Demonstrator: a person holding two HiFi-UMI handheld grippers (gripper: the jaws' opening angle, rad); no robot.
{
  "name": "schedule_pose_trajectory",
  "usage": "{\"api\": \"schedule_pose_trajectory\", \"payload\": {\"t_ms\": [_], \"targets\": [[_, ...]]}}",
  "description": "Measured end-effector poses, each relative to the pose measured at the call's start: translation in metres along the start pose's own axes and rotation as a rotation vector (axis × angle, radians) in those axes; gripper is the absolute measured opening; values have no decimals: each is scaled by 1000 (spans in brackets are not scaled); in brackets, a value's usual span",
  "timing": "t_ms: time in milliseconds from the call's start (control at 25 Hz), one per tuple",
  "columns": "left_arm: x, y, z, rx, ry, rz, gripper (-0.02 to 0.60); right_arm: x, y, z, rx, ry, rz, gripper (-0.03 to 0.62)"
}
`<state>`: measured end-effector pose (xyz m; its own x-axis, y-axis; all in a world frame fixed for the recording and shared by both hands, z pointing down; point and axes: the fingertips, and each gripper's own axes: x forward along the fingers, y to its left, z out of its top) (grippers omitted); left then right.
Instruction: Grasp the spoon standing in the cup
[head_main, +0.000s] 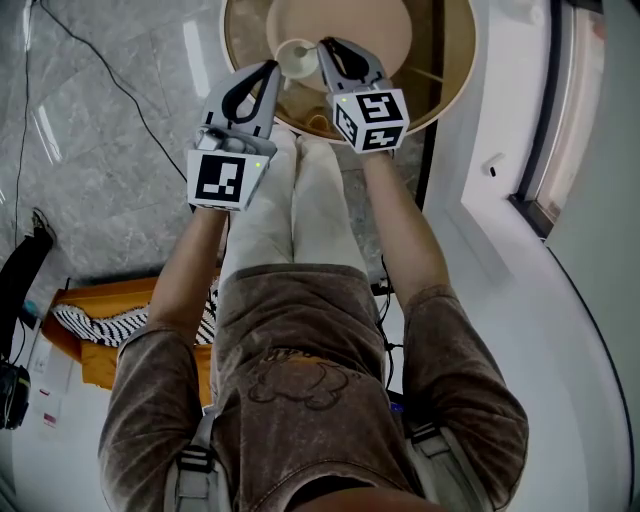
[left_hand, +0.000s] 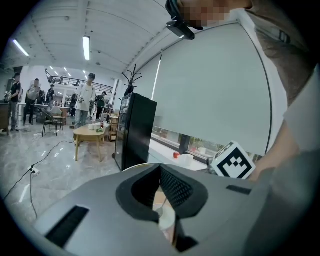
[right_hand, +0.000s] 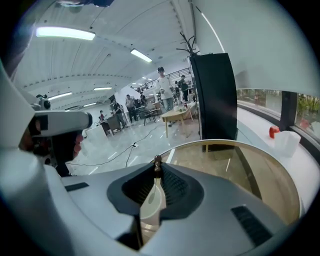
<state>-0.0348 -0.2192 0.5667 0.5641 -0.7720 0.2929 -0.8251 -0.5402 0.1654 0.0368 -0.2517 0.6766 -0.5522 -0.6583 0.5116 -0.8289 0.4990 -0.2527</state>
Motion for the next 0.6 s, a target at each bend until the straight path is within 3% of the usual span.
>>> {"api": "schedule_pose_trajectory", "payload": {"t_ms": [280, 600], "targets": [[-15, -9, 24, 25, 30, -23, 17, -56, 22, 75, -47, -110, -23, 52], [-41, -27, 96, 14, -5, -42, 17, -126, 67, 152, -99, -204, -21, 52]]}}
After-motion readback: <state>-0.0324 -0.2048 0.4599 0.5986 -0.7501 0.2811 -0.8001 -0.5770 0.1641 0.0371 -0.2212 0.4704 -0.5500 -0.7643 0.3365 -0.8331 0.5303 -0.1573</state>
